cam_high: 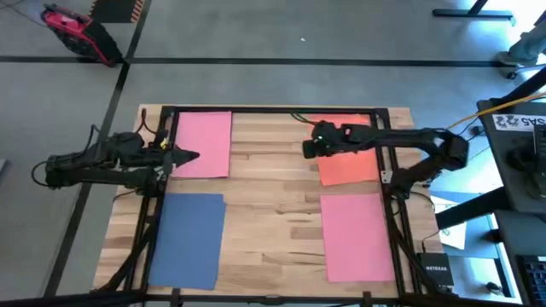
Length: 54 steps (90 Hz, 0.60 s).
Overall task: Organize paper
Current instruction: Stack the orange colored paper on top of the orange colored papers
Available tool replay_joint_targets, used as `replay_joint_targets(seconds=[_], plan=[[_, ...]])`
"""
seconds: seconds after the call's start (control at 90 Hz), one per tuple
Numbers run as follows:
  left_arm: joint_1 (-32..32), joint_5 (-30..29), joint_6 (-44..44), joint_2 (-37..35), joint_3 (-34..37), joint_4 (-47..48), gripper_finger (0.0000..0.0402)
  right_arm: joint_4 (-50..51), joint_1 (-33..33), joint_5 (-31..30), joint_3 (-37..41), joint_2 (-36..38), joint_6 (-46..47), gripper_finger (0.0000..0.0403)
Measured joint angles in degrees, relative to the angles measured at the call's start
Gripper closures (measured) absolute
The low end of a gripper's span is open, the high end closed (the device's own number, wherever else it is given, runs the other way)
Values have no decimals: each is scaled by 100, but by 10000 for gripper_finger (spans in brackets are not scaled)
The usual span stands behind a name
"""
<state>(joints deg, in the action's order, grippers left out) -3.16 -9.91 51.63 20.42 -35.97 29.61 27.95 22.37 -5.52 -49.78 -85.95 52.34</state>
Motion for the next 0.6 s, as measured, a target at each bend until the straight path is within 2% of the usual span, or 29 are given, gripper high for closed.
replay_joint_targets(seconds=[0.178, 0.6], plan=[[0, -35, 1, 290, 0, 1, 402, -413, 324, 279, 2, -596, -416, 402], [0, -44, 84, 805, 2, -24, 402, -845, 783, 693, 2, -1213, -927, 403]])
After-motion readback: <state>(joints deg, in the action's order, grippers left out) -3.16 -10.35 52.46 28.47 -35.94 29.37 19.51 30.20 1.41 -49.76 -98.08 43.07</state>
